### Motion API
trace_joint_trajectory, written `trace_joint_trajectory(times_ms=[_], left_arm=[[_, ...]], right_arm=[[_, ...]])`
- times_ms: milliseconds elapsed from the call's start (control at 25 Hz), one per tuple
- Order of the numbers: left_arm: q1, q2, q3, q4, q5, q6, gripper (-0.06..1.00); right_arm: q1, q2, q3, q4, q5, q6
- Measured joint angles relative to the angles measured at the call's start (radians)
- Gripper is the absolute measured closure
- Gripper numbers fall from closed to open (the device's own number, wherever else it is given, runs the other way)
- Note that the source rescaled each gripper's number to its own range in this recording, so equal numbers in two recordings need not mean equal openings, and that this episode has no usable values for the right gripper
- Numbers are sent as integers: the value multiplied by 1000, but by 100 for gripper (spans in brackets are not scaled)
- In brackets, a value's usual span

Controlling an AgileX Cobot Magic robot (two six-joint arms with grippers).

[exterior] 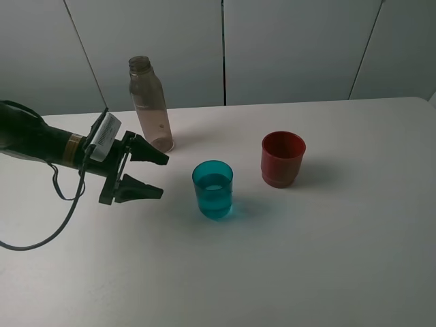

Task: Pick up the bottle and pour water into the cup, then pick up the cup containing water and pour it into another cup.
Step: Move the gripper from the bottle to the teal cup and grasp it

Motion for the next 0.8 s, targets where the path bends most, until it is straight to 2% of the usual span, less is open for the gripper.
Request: trace_joint_trajectory(times_ms=[200,800], left_arm=[[-2,42,-16,0,-8,2,-6],[-77,103,-80,0,-14,2,-6]], right_arm=[[0,0,0,0,0,0],[0,0,0,0,0,0]])
